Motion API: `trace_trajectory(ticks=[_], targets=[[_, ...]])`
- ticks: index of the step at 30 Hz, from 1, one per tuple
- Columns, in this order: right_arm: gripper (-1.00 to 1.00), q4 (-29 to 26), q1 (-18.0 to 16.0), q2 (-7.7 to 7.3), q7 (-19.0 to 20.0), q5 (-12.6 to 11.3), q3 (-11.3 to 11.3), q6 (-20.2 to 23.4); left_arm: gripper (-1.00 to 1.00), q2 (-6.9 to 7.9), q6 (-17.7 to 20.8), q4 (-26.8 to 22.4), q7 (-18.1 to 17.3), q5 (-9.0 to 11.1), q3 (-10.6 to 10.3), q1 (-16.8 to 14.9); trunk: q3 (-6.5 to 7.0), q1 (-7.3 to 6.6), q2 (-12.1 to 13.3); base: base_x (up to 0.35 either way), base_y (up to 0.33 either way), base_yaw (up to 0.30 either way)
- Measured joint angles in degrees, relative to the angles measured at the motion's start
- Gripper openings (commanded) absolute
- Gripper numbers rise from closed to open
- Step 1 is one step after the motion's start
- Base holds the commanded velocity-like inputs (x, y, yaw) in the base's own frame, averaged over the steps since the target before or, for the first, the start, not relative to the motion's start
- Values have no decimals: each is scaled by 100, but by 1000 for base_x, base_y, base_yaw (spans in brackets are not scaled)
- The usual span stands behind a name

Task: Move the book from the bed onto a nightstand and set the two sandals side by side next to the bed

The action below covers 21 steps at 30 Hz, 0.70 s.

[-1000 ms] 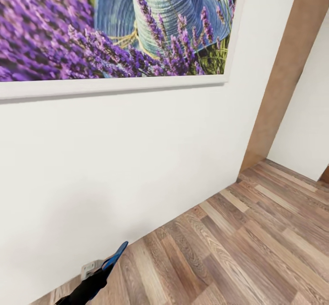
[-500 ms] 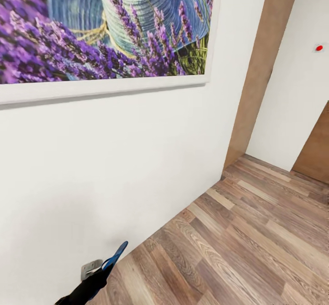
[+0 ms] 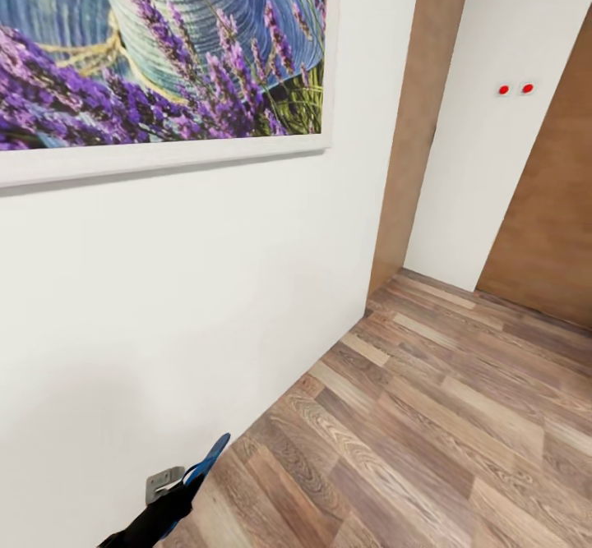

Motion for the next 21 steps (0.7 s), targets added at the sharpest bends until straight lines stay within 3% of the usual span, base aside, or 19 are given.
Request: trace_trajectory(ticks=[13,21], targets=[[100,0,0,0,0,0,0,0,-100,0,0,-2,-1,2,1,0,0,0,0,10,0,-287],[100,0,0,0,0,0,0,0,-100,0,0,-2,-2,2,0,0,0,-3,0,262,0,-286]])
